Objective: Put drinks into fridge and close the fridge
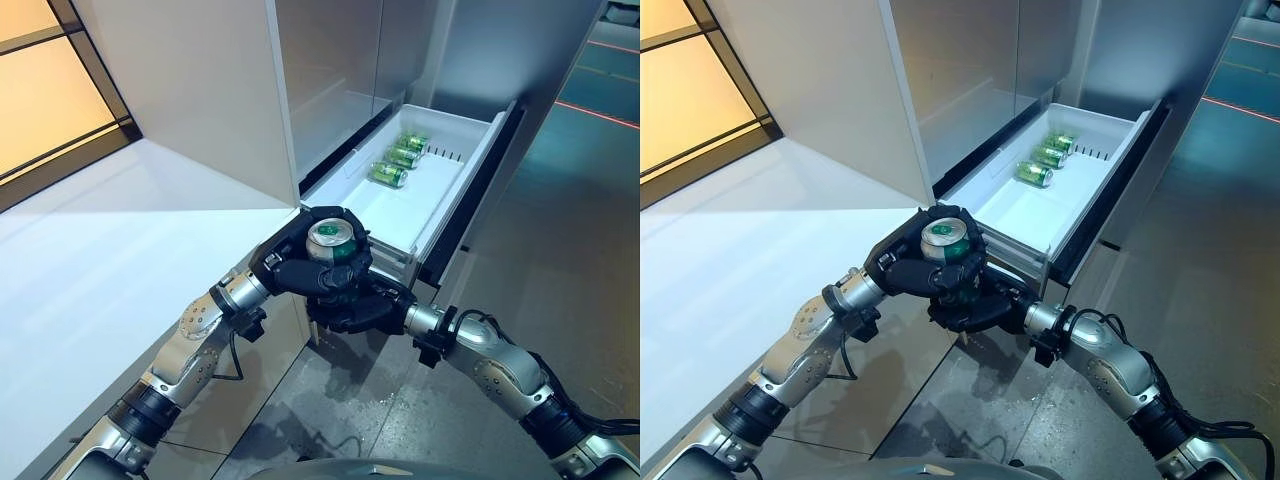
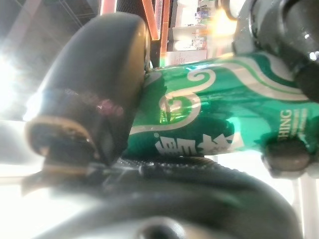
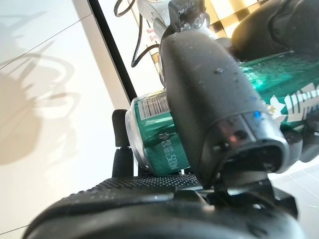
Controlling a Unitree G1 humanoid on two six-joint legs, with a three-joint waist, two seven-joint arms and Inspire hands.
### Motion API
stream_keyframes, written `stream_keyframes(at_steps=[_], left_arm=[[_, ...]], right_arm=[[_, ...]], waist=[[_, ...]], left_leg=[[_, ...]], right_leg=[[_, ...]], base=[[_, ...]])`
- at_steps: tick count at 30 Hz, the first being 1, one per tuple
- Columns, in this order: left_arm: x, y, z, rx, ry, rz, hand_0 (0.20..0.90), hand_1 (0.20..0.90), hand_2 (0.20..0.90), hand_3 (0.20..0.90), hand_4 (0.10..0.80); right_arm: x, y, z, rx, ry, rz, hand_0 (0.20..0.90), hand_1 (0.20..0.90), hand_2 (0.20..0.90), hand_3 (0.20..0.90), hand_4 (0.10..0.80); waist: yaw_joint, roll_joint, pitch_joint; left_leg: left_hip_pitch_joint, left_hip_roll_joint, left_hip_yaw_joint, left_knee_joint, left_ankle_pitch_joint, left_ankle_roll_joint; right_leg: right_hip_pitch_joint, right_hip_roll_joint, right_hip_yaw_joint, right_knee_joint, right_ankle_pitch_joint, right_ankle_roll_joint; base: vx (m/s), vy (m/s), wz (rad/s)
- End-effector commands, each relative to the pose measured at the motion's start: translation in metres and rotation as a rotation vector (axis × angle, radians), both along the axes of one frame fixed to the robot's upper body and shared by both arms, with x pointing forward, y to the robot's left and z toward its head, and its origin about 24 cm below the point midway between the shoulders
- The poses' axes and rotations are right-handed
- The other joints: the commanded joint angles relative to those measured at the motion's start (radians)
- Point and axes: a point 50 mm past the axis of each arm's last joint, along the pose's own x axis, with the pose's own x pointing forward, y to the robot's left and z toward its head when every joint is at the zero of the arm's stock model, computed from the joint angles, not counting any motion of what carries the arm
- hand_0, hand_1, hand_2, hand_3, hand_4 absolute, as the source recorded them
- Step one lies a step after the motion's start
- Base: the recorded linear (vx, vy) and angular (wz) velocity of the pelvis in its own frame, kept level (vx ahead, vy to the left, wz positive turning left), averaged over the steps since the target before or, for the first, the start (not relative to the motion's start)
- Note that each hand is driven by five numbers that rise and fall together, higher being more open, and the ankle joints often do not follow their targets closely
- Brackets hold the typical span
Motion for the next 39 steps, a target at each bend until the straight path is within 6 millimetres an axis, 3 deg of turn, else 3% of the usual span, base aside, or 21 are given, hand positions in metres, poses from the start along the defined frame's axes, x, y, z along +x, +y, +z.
stream_keyframes(at_steps=[1, 14, 22, 30, 39], left_arm=[[0.002, -0.011, 0.034, -0.056, -0.251, -0.008, 0.900, 0.900, 0.900, 0.900, 0.800], [0.002, 0.017, 0.064, -0.241, -0.369, 0.271, 0.900, 0.900, 0.900, 0.900, 0.800], [-0.005, 0.043, 0.092, -0.467, -0.465, 0.420, 0.900, 0.900, 0.900, 0.900, 0.800], [-0.017, 0.054, 0.118, -0.549, -0.613, 0.479, 0.900, 0.900, 0.900, 0.900, 0.800], [-0.018, 0.058, 0.129, -0.561, -0.672, 0.511, 0.900, 0.900, 0.900, 0.900, 0.800]], right_arm=[[0.017, 0.034, 0.083, 0.288, -0.289, 0.083, 0.300, 0.300, 0.300, 0.200, 0.100], [0.034, 0.011, 0.110, 0.270, -0.393, -0.096, 0.300, 0.300, 0.300, 0.200, 0.100], [0.046, -0.008, 0.135, 0.253, -0.484, -0.266, 0.300, 0.300, 0.300, 0.200, 0.100], [0.052, -0.023, 0.143, 0.226, -0.529, -0.387, 0.300, 0.300, 0.300, 0.200, 0.100], [0.062, -0.034, 0.145, 0.181, -0.556, -0.483, 0.300, 0.300, 0.300, 0.200, 0.100]], waist=[[-0.006, -0.014, -0.059], [0.007, -0.028, -0.066], [0.019, -0.039, -0.071], [0.023, -0.043, -0.082], [0.027, -0.044, -0.089]], left_leg=[[0.003, -0.035, -0.013, 0.035, -0.103, 0.030], [0.002, -0.033, -0.028, 0.031, -0.102, 0.024], [0.001, -0.035, -0.048, 0.027, -0.102, 0.020], [-0.005, -0.035, -0.056, 0.018, -0.094, 0.017], [-0.008, -0.034, -0.058, 0.014, -0.092, 0.013]], right_leg=[[-0.047, -0.002, -0.026, 0.095, -0.059, 0.057], [-0.045, -0.003, -0.035, 0.094, -0.063, 0.056], [-0.041, -0.003, -0.047, 0.093, -0.070, 0.053], [-0.048, 0.001, -0.052, 0.092, -0.067, 0.051], [-0.049, 0.005, -0.052, 0.092, -0.070, 0.049]], base=[[0.000, 0.000, 0.00], [0.000, 0.000, 0.00], [0.002, -0.002, 0.05], [0.000, 0.000, 0.00], [-0.001, 0.000, 0.00]])
